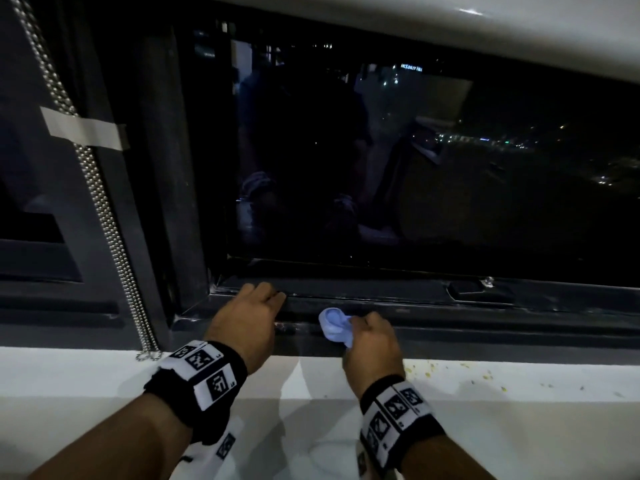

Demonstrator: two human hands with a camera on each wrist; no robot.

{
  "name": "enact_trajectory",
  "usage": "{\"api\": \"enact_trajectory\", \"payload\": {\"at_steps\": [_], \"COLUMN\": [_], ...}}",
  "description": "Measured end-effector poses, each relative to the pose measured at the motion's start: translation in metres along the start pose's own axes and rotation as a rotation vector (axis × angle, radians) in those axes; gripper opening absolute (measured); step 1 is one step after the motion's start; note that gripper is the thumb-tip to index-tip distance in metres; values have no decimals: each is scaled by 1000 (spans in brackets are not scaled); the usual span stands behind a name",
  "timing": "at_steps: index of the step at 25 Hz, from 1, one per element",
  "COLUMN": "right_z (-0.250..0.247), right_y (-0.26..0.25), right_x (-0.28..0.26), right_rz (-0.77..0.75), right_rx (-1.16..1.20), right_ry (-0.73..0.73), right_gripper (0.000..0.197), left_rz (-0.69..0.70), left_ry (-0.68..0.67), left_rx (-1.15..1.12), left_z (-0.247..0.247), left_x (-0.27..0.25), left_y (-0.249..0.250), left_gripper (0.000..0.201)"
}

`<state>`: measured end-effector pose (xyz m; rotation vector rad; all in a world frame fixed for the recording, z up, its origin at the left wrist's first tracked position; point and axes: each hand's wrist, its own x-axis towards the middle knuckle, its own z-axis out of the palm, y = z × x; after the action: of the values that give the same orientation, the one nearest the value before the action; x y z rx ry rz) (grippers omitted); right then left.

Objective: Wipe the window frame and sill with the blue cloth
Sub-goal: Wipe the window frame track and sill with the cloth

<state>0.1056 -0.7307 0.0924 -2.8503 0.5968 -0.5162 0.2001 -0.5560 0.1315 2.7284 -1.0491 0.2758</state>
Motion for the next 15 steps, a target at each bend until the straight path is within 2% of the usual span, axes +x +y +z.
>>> {"api": "enact_trajectory", "payload": {"at_steps": [2,4,5,8,10,13,15], "right_z": [-1,-13,-19,-29,-23,-8,-1], "right_y": [-24,-28,-25,-16,-29,-68,-84], "right_x": [0,7,10,12,9,5,3], "right_rz": [-96,-244,-267,-97,7,60,1], "right_rx": [5,7,49,-6,-103,-104,-64], "right_ry": [-99,-250,-267,-161,-197,-261,-207], "right_gripper": [41,42,40,34,33,32,28], "left_rz": [-14,-1,11,25,17,25,42], "left_ry": [-22,-54,-59,-56,-14,18,7], "left_rx": [-35,-59,-67,-125,-112,-50,-35], "left_z": [-1,-5,-7,-14,-17,-10,-5], "left_x": [0,3,4,2,-5,-13,-14], "left_y": [-1,-4,-7,-18,-27,-42,-46], "left_gripper": [51,52,53,55,58,57,56]}}
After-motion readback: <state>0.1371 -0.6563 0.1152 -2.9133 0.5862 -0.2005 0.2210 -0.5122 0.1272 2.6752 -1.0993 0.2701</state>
